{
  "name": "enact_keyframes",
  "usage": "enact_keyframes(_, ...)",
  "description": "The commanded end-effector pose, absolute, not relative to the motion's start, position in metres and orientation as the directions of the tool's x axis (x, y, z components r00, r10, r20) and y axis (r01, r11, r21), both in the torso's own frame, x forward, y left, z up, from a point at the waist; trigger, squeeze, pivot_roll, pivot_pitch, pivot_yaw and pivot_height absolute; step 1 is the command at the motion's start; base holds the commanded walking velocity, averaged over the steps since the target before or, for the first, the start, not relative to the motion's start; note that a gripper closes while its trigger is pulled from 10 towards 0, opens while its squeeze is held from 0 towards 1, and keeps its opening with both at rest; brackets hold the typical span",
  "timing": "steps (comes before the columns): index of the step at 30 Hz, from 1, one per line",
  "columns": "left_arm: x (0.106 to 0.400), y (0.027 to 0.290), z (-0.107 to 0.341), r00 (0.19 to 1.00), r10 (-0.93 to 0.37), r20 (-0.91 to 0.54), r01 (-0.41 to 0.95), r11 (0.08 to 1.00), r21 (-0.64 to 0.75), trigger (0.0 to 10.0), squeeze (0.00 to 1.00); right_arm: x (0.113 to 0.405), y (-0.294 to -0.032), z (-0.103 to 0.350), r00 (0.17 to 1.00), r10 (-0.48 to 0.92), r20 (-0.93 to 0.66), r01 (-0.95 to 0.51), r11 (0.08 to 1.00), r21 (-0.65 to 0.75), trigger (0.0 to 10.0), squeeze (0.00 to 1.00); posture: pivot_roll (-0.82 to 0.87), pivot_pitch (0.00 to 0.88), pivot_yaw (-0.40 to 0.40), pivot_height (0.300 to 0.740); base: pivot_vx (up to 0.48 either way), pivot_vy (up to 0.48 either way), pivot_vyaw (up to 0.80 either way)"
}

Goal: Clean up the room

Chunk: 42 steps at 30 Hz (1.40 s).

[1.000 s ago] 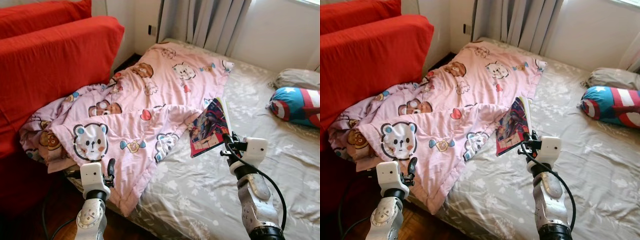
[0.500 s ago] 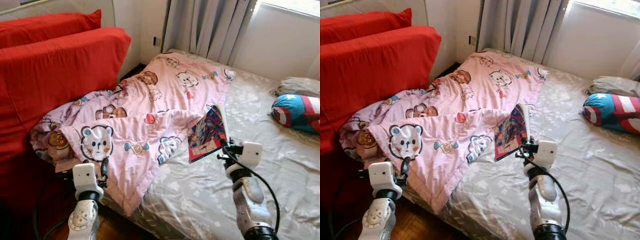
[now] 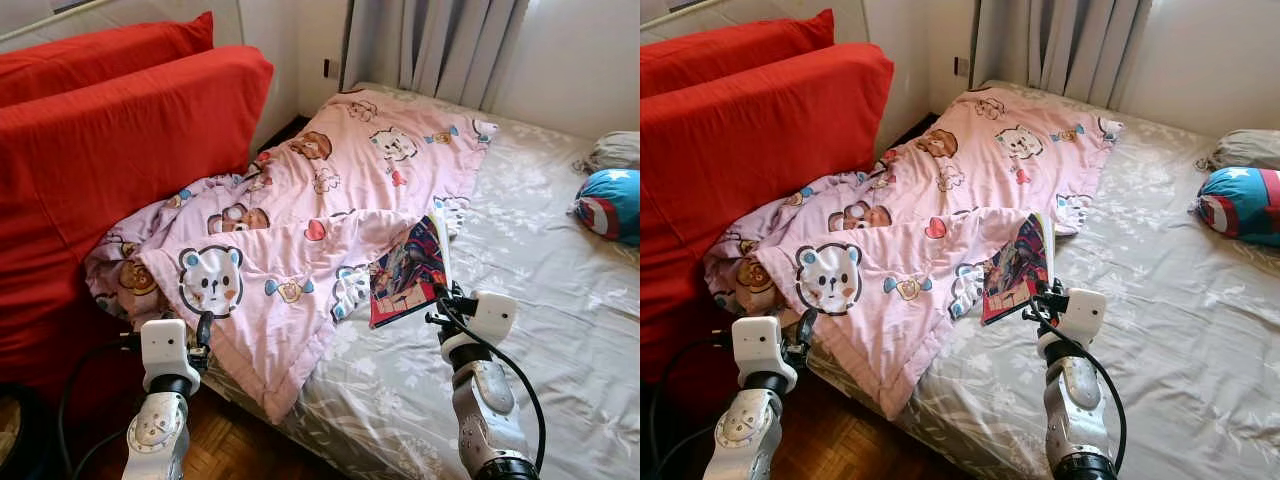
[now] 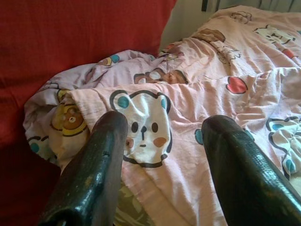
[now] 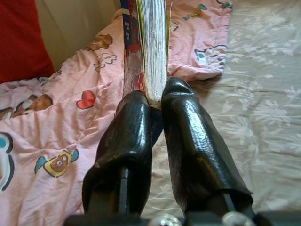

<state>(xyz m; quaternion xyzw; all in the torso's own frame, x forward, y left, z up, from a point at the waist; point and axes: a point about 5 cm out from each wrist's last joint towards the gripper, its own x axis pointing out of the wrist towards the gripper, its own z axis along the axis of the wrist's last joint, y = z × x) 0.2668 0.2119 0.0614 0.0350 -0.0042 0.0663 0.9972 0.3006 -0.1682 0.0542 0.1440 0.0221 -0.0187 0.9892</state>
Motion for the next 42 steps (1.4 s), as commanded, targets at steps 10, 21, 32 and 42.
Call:
enact_keyframes(10, 0.2653, 0.2135, 0.0617, 0.992, 0.128, 0.001, -0.128, 0.989, 0.072, 10.0, 0.00, 0.3007, -0.1658, 0.0552, 0.999, -0.033, -0.033, 0.041, 0.955, 0.293, 10.0, 0.00, 0.05, 0.148, -0.047, 0.740, 0.000, 0.000, -0.78)
enact_keyframes(21, 0.2654, 0.2113, 0.0595, 0.993, 0.113, -0.012, -0.112, 0.989, 0.098, 10.0, 0.00, 0.3007, -0.1670, 0.0554, 0.999, -0.034, -0.034, 0.043, 0.957, 0.286, 10.0, 0.00, 0.04, 0.132, -0.045, 0.740, 0.000, 0.000, -0.76)
enact_keyframes(32, 0.2651, 0.2103, 0.0600, 0.994, 0.105, -0.005, -0.104, 0.990, 0.094, 10.0, 0.00, 0.2999, -0.1629, 0.0538, 0.999, -0.027, -0.039, 0.037, 0.956, 0.292, 10.0, 0.00, 0.04, 0.126, -0.043, 0.740, 0.000, -0.157, -0.76)
enact_keyframes(42, 0.2653, 0.2096, 0.0601, 0.995, 0.102, -0.006, -0.101, 0.991, 0.091, 10.0, 0.00, 0.3004, -0.1617, 0.0545, 0.999, -0.023, -0.030, 0.031, 0.956, 0.292, 10.0, 0.00, 0.04, 0.134, -0.046, 0.740, 0.000, 0.000, -0.54)
